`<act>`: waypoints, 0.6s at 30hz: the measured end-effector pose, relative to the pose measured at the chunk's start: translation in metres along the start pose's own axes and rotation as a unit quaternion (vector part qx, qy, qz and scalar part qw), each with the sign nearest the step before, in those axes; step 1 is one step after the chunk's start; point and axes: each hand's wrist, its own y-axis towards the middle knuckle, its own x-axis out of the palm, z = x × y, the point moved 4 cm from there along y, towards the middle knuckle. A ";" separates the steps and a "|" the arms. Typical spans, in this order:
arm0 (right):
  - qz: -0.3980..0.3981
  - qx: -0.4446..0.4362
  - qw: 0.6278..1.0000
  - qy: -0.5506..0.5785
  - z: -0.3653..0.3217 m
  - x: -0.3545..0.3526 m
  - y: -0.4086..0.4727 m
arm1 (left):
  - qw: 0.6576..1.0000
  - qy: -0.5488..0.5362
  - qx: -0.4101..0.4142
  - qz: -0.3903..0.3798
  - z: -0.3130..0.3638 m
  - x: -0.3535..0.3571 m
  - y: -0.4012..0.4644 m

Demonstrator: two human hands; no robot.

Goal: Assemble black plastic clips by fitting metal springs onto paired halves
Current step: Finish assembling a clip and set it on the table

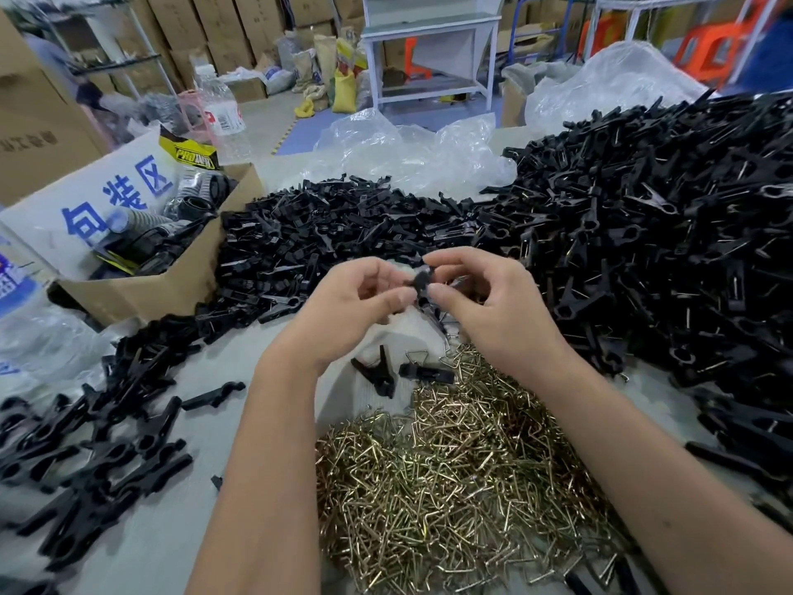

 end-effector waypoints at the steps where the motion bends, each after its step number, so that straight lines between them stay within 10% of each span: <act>1: -0.023 0.012 0.998 0.065 -0.001 0.002 0.000 | 0.998 -0.057 0.007 -0.016 0.003 0.003 0.000; 18: 0.003 0.195 0.896 0.399 0.010 0.004 0.000 | 0.967 -0.234 -0.042 0.087 0.002 -0.001 0.001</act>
